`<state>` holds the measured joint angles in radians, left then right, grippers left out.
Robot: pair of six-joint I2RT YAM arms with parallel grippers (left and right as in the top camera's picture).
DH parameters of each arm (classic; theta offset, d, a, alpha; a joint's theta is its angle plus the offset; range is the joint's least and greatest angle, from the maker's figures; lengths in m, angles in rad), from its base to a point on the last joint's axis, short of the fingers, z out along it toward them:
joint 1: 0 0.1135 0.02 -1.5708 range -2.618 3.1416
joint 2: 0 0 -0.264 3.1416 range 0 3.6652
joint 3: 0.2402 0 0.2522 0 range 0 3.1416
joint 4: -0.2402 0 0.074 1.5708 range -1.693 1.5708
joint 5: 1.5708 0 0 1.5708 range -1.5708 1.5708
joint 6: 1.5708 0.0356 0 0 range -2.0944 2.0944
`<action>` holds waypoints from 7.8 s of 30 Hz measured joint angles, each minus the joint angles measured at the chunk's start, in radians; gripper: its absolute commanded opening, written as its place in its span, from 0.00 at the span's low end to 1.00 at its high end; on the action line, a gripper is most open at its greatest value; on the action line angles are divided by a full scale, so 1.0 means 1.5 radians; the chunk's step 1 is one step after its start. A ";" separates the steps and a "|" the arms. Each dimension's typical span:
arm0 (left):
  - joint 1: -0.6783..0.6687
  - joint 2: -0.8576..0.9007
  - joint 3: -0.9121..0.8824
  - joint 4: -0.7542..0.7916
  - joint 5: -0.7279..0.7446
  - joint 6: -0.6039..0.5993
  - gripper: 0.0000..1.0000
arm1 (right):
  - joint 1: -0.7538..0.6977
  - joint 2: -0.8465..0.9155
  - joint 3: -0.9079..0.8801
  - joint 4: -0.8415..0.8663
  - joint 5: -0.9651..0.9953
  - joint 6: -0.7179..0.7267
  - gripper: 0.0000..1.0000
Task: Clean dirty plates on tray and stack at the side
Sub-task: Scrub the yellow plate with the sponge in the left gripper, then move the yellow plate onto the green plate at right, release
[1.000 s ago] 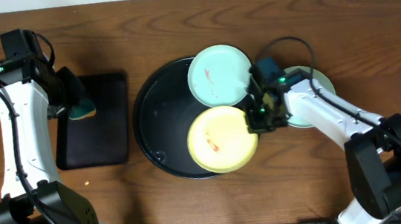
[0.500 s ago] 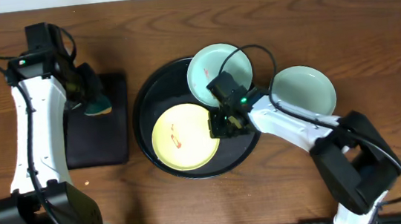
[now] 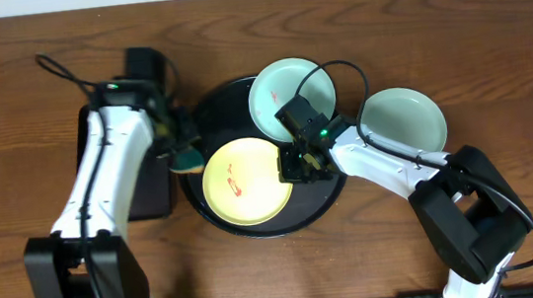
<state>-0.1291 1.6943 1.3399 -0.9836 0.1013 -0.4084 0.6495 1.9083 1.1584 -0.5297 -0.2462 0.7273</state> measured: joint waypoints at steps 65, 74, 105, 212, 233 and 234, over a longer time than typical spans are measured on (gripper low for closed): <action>-0.132 0.080 -0.153 0.201 0.171 0.096 0.07 | -0.003 0.005 0.000 0.005 0.006 0.000 0.01; -0.057 0.080 -0.124 0.166 0.028 0.008 0.07 | -0.003 0.005 0.000 0.016 -0.002 0.001 0.01; -0.128 0.084 -0.114 0.217 0.006 -0.031 0.07 | -0.003 0.005 0.005 0.013 0.002 0.002 0.01; 0.167 -0.020 0.086 -0.036 -0.070 -0.026 0.07 | -0.556 -0.210 -0.028 -0.175 0.162 -0.207 0.01; 0.167 -0.020 0.086 -0.035 -0.070 -0.026 0.07 | -0.432 -0.133 0.195 -0.197 0.019 -0.357 0.60; 0.167 -0.020 0.086 -0.036 -0.070 -0.026 0.07 | -0.420 -0.126 0.218 -0.201 0.013 -0.364 0.61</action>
<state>0.1219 1.6642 1.4693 -1.0370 -0.0032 -0.4477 0.0196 1.7195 1.4857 -0.8310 -0.2260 0.1806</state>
